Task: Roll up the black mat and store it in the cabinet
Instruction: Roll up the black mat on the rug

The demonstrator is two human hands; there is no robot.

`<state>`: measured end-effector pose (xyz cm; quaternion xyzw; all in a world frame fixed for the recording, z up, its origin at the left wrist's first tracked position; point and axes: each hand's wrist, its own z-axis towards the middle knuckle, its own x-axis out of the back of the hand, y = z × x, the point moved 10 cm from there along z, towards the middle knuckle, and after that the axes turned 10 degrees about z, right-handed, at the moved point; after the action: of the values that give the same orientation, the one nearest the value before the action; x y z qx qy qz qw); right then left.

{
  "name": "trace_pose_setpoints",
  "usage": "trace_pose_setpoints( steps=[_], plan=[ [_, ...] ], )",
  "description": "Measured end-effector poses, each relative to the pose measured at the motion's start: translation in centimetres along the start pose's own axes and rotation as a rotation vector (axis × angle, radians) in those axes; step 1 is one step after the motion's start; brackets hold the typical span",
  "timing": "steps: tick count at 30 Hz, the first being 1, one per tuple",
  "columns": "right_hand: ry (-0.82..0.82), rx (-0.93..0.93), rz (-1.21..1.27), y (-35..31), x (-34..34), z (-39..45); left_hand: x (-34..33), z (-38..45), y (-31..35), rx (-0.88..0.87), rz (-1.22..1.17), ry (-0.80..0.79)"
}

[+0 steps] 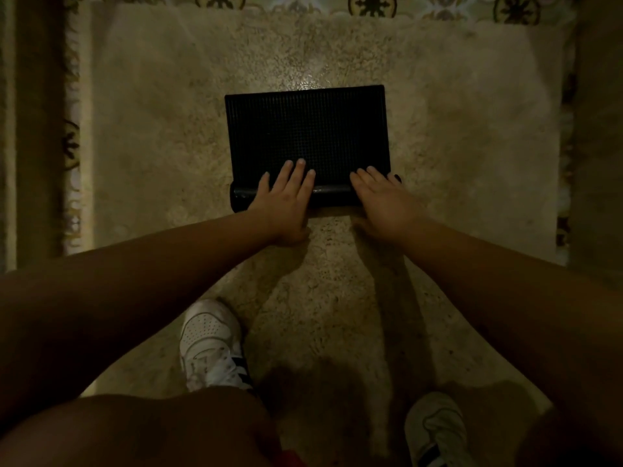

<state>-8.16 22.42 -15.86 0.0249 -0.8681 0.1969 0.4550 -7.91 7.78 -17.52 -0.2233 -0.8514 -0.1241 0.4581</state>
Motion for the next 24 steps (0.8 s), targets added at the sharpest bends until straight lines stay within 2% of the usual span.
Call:
trace_pose_setpoints(
  steps=[6,11,20,24],
  plan=[
    [-0.004,-0.011,-0.025,0.3,0.5,1.5,-0.5,-1.6,-2.7,0.053,0.1,0.14],
    [0.005,-0.014,-0.051,0.0,2.1,1.8,-0.1,-0.8,-3.1,0.053,0.19,0.162],
    [-0.138,-0.103,-0.042,-0.5,1.7,1.1,1.2,-0.8,-3.2,-0.063,0.34,0.181],
    [-0.234,-0.132,-0.06,-0.6,1.3,1.4,1.2,-1.0,-3.3,-0.064,0.36,0.161]
  ],
)
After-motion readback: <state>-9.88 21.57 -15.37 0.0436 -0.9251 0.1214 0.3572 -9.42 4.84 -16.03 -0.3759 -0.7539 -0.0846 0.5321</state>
